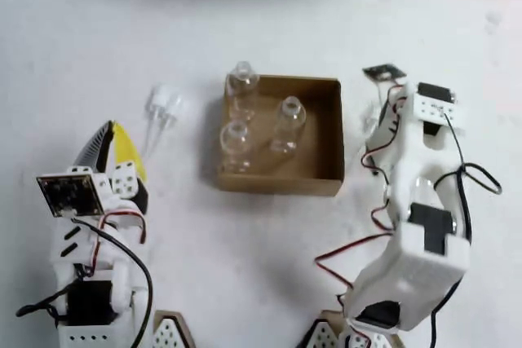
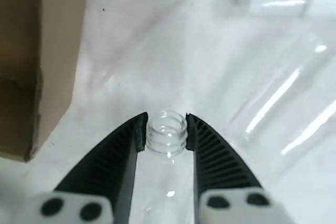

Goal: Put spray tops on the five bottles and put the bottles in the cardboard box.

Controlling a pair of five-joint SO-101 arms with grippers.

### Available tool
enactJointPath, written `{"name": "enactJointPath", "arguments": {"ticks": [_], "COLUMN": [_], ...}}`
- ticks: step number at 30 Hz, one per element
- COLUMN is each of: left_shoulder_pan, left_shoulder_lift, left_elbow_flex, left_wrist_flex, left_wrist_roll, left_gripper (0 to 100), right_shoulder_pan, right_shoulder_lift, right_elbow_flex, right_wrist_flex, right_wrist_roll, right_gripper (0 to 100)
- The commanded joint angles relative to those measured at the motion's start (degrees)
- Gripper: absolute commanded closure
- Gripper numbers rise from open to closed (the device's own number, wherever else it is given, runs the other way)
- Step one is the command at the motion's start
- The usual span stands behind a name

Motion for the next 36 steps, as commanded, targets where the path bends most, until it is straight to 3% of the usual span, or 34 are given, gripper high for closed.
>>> {"name": "enactJointPath", "arguments": {"ticks": [1, 8, 15, 20, 29, 36], "left_shoulder_pan": [-0.66, -0.75, -0.75, -0.75, -0.75, -0.75], "left_shoulder_lift": [-0.40, -0.40, -0.40, -0.40, -0.40, -0.40], "left_elbow_flex": [-0.26, -0.26, -0.26, -0.26, -0.26, -0.26], "left_wrist_flex": [-1.49, -1.49, -1.32, -1.32, -1.32, -1.49], "left_wrist_roll": [0.88, 0.88, 0.88, 0.88, 0.88, 0.88], "left_gripper": [98, 98, 98, 98, 98, 98], "right_shoulder_pan": [0.48, -4.26, -7.69, -12.09, -17.80, -17.71], "right_shoulder_lift": [-11.30, -28.35, -37.58, -43.56, -61.93, -56.31], "right_elbow_flex": [-2.29, -1.93, -1.76, 3.25, 38.86, 39.38], "right_wrist_flex": [1.80, -0.84, -10.68, -13.67, -48.31, -60.53], "right_wrist_roll": [0.35, -0.53, -20.13, -28.57, -29.63, -29.71], "right_gripper": [95.4, 95.4, 96.4, 98.1, 98.3, 98.3]}}
